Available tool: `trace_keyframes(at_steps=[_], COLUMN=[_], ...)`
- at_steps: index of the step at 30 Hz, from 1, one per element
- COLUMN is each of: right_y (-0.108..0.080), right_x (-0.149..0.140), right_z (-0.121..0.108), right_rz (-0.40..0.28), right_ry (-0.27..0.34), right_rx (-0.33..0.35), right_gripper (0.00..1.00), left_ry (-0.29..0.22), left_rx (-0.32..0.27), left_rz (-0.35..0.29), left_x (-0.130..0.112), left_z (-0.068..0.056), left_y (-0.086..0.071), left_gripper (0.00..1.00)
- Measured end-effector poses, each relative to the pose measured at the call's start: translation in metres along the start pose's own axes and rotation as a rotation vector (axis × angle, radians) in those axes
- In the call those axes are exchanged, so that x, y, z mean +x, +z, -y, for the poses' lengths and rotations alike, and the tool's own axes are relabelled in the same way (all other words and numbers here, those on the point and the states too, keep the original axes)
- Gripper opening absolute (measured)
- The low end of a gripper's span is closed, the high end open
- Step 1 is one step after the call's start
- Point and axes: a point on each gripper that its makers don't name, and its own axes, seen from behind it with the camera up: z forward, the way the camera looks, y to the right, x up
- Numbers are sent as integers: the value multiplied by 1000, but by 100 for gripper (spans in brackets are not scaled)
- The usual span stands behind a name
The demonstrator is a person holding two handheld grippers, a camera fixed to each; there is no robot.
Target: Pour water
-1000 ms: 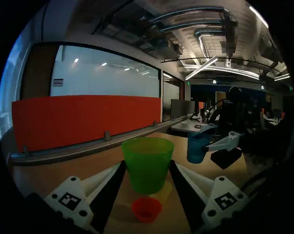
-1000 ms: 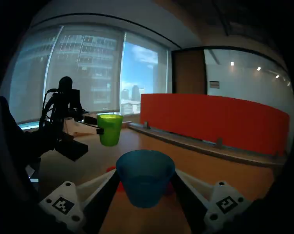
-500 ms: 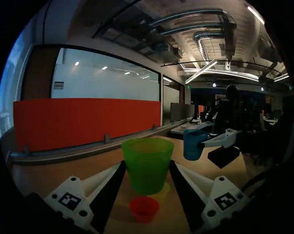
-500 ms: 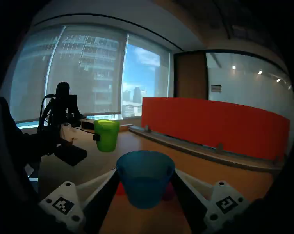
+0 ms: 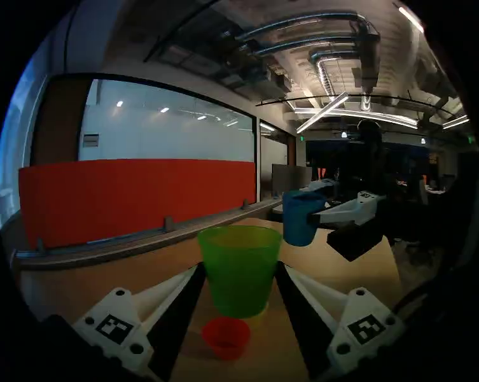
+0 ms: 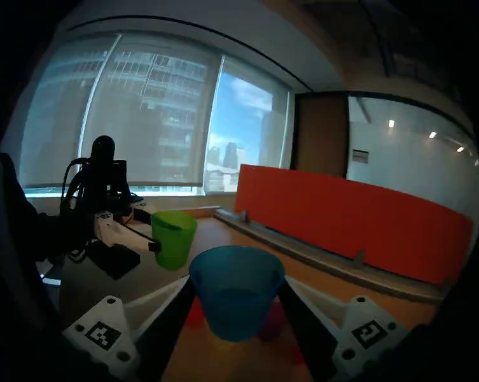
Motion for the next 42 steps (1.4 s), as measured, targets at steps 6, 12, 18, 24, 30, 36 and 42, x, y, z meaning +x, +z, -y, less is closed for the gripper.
trace_keyframes(at_steps=[6,12,18,24,30,36,42], right_y=[6,12,18,25,30,34,36], right_x=[13,27,39,50,60,73,86], right_z=[0,-2,-4,-3,1,4,5], right_rz=[2,-2,-5,-4,-12,-29,-38], right_ry=[-51,-111,-180,-257,-326,-394,-480], right_rx=[11,13,15,17,19,16,11], right_gripper=[90,90,89,89,89,89,89], left_ry=[-6,-11,-3,-10,-17,-17,-18], left_rx=[-9,-18,-32,-46,-52,-54,-62], left_rz=[-1,-7,-6,-10,-11,-11,-13], left_x=[-1,-2,-4,-6,-8,-8,-7], left_z=[-4,-7,-13,-20,-22,-24,-26], left_y=[0,0,0,2,3,3,3], left_gripper=[79,79,79,79,79,79,79])
